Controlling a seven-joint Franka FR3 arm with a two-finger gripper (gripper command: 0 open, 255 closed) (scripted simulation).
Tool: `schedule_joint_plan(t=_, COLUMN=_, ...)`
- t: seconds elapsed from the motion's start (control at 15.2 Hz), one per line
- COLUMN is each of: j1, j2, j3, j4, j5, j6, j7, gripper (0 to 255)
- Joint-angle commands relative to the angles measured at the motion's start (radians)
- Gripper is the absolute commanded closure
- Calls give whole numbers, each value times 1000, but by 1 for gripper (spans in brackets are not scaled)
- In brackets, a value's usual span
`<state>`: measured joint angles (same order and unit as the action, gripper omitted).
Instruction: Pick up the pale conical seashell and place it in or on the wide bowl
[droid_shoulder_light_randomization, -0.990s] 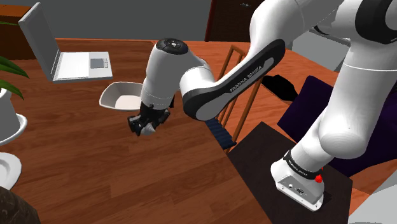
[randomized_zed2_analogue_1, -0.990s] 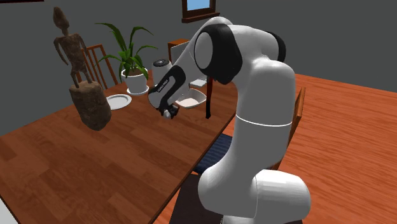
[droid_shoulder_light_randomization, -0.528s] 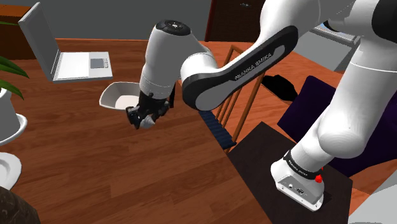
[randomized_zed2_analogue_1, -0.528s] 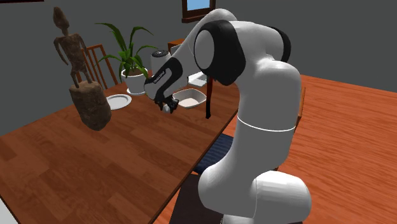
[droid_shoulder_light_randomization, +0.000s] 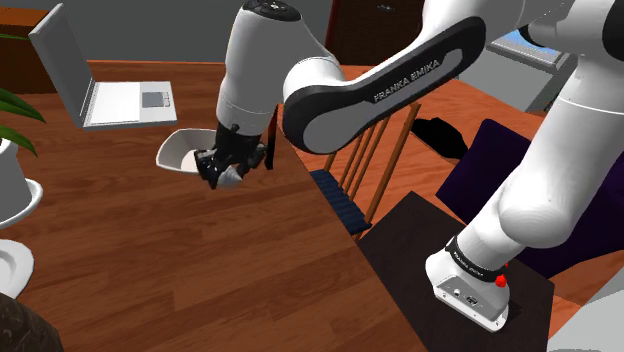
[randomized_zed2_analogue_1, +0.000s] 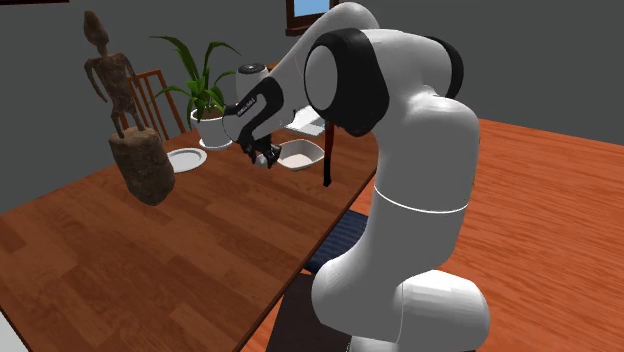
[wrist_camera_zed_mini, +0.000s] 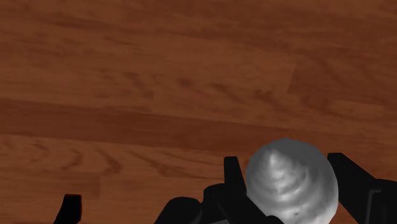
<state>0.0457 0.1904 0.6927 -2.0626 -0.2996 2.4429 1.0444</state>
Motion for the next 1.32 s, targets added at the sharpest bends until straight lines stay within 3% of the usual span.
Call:
schedule_joint_plan(t=0.0, j1=-6, j2=35, j3=-14, j4=46, j5=-15, j6=-17, j7=-20, gripper=255)
schedule_joint_plan(t=0.59, j1=-7, j2=280, j3=-97, j4=373, j5=-94, j6=-125, j7=-137, gripper=255)
schedule_joint_plan(t=1.06, j1=34, j2=519, j3=-152, j4=755, j5=-126, j6=-268, j7=-256, gripper=255)
schedule_joint_plan(t=1.25, j1=35, j2=531, j3=-159, j4=735, j5=-135, j6=-236, j7=-249, gripper=255)
